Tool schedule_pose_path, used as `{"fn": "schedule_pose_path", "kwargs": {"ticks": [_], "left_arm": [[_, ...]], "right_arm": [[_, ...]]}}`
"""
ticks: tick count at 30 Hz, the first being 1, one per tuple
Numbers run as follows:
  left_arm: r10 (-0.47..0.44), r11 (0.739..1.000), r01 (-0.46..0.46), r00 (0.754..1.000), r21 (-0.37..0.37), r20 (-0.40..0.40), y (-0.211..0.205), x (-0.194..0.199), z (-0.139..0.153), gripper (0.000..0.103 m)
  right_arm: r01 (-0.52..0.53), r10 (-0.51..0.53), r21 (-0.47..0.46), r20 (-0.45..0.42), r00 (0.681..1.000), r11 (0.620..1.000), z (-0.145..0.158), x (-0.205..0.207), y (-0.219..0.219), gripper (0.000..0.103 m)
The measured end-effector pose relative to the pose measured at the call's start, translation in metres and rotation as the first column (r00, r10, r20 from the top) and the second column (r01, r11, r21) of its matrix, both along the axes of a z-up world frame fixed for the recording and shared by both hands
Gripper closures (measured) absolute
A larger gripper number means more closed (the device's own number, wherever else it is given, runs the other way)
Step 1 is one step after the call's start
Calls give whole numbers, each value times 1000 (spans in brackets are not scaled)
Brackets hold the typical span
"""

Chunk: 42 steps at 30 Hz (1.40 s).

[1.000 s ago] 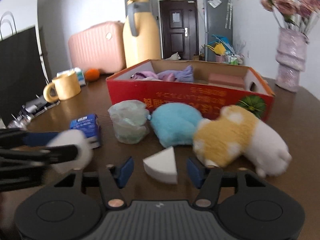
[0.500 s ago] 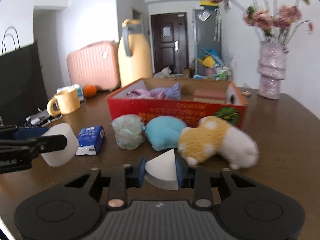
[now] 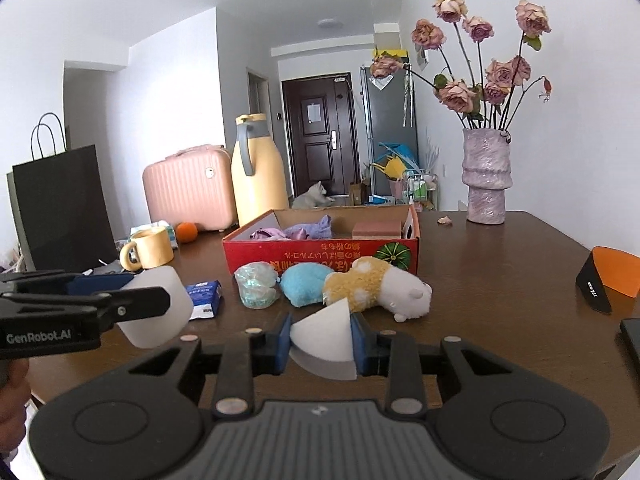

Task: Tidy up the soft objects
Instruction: 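Carry the puff and wedge into the box and open both grippers, then withdraw both grippers from the box back over the table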

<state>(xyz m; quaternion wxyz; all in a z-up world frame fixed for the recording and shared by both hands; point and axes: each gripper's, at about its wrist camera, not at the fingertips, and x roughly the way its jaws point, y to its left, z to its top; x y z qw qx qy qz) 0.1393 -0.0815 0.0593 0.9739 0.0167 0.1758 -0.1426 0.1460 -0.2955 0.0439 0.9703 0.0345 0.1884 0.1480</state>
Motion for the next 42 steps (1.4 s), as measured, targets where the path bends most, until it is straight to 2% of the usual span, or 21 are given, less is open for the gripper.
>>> {"fn": "schedule_pose_path", "kwargs": {"ticks": [4, 7, 9, 12, 16, 18, 20, 22, 26, 29, 30, 32, 33, 37, 42], "left_arm": [[-1, 1000, 1, 1000, 2, -12, -1, 7, -1, 50], [-16, 1000, 16, 1000, 0, -8, -2, 29, 3, 50], [-32, 999, 32, 999, -9, -11, -2, 57, 8, 50], [-17, 999, 15, 999, -39, -45, 0, 126, 25, 50], [11, 998, -18, 994, -56, -112, -4, 244, 44, 50], [25, 999, -31, 991, -42, -131, -11, 298, 46, 50], [39, 999, -43, 985, -22, -170, -18, 353, 42, 50], [61, 998, -66, 973, -18, -221, -21, 401, 35, 50], [42, 998, -51, 956, -24, -290, -28, 466, 16, 48], [25, 1000, -21, 953, 14, -303, -33, 492, 2, 43], [20, 1000, -17, 951, 14, -308, -33, 497, -1, 42], [28, 1000, -28, 948, 5, -318, -29, 506, -6, 32], [31, 999, -33, 948, -1, -316, -26, 507, -7, 32], [40, 999, -47, 951, -15, -305, -11, 504, -3, 32], [85, 996, -85, 959, 12, -272, 4, 481, 24, 31]], "right_arm": [[-5, 5, 4, 8, 1000, 1000, 1, -1, -1, 73], [-14, 14, 6, 0, 1000, 1000, -1, 9, -1, 73], [-27, 27, 7, -6, 1000, 1000, 0, 23, -3, 73], [-57, 58, 22, -8, 998, 998, 10, 60, -7, 73], [-92, 92, 17, -16, 996, 996, 27, 142, -8, 73], [-108, 108, 0, -54, 993, 994, 32, 199, -2, 73], [-134, 133, -5, -93, 987, 991, 34, 251, 7, 73], [-157, 148, -54, -139, 979, 986, 33, 304, 22, 73], [-232, 198, -124, -237, 951, 965, 21, 386, 53, 73], [-263, 207, -158, -300, 931, 952, 8, 432, 76, 69], [-273, 214, -161, -312, 926, 948, 3, 443, 81, 67], [-278, 218, -148, -327, 920, 949, -6, 460, 90, 59], [-268, 206, -150, -334, 920, 952, -10, 467, 92, 58], [-245, 193, -132, -318, 928, 961, -13, 472, 90, 57], [-213, 166, -130, -303, 938, 968, 3, 462, 77, 57]]}}
